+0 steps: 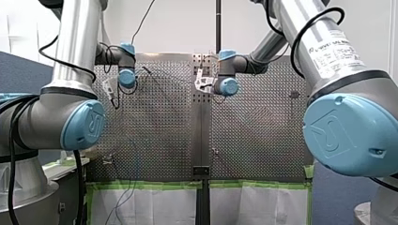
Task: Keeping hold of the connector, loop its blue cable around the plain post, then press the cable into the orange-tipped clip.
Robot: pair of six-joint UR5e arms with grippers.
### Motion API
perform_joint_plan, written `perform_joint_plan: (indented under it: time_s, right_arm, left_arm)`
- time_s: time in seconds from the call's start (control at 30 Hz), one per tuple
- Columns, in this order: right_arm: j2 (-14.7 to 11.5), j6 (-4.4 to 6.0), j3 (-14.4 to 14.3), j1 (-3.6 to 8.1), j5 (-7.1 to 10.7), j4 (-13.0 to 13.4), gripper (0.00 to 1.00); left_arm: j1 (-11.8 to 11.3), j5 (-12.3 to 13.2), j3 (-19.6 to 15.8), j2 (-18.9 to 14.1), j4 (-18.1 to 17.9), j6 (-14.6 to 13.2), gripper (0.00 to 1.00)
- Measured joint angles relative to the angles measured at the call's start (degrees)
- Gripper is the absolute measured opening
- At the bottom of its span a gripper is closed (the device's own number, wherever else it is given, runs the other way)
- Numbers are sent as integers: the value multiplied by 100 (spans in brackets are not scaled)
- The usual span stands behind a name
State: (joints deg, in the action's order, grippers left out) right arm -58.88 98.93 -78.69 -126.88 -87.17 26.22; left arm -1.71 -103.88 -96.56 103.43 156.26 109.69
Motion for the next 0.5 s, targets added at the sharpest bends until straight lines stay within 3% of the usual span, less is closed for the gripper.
perform_joint_plan:
  time_s: [0.07,0.13,0.17,0.2,0.23,0.27,0.3,0.5]
  right_arm:
    - [61,0,-18,-20,7,-5,2]
    - [158,-1,-32,-48,12,-10,2]
    - [202,-2,-37,-62,13,-14,2]
    - [254,-5,-43,-79,12,-16,2]
    - [284,-7,-46,-89,11,-17,2]
    - [306,-8,-49,-97,10,-18,2]
    - [325,-10,-52,-104,9,-18,2]
    - [386,-12,-69,-133,-7,-19,2]
  left_arm:
    - [3,70,-11,58,0,44,36]
    - [4,160,-16,139,20,116,55]
    - [4,200,-17,176,30,144,55]
    - [4,256,-17,222,41,174,67]
    - [5,293,-17,249,45,194,88]
    - [7,323,-17,270,46,211,88]
    - [11,351,-17,287,45,228,100]
    - [27,381,-18,312,-12,236,100]
